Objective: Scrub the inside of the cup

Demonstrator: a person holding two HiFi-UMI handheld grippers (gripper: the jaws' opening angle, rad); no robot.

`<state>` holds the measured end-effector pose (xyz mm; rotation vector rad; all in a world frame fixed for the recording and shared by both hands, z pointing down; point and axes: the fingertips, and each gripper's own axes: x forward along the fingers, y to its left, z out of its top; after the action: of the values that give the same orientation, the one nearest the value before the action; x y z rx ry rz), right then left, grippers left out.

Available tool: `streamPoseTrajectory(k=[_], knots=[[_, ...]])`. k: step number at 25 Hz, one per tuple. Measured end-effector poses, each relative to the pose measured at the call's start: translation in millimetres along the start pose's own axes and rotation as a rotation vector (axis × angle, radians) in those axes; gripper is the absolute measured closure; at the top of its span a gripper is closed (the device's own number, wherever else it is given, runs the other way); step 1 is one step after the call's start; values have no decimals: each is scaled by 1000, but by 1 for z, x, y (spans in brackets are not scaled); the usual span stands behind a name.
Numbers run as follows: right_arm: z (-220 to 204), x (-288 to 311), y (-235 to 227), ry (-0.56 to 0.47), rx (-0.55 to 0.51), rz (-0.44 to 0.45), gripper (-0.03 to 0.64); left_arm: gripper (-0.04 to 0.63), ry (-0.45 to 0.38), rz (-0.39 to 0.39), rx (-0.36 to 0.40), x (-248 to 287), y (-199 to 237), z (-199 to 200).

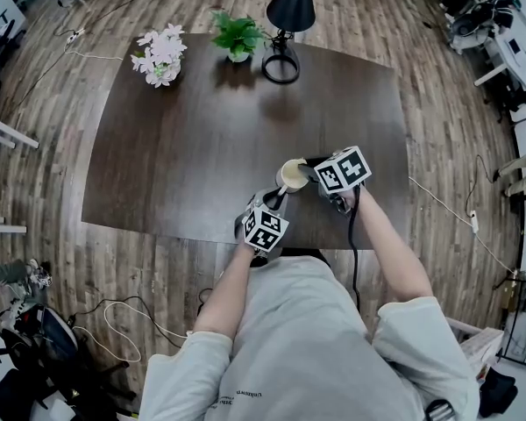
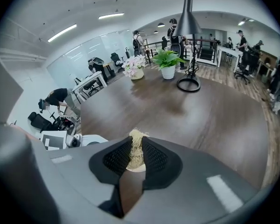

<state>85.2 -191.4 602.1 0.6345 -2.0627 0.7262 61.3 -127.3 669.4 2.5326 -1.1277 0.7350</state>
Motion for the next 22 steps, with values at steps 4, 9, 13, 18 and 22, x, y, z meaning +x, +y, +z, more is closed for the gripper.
streamPoseTrajectory(k=[4,9,13,18,22], knots=[[-1,-8,-10,-25,37,-5,529,543,0,-5,-4,1,2,-1],[0,-24,-10,-74,59,8,529,543,-5,1,-15,0,4,-2],[-2,-40,-14,-109,76,-9,529,543,-3,2,-18,0,5,-2],[-15,-56,-24,-151,135,-30,529,542,-4,22,-32,-1,6,-4],[-27,-68,-28,-175,145,-81,529,535,-5,59,-84,-7,11,1]])
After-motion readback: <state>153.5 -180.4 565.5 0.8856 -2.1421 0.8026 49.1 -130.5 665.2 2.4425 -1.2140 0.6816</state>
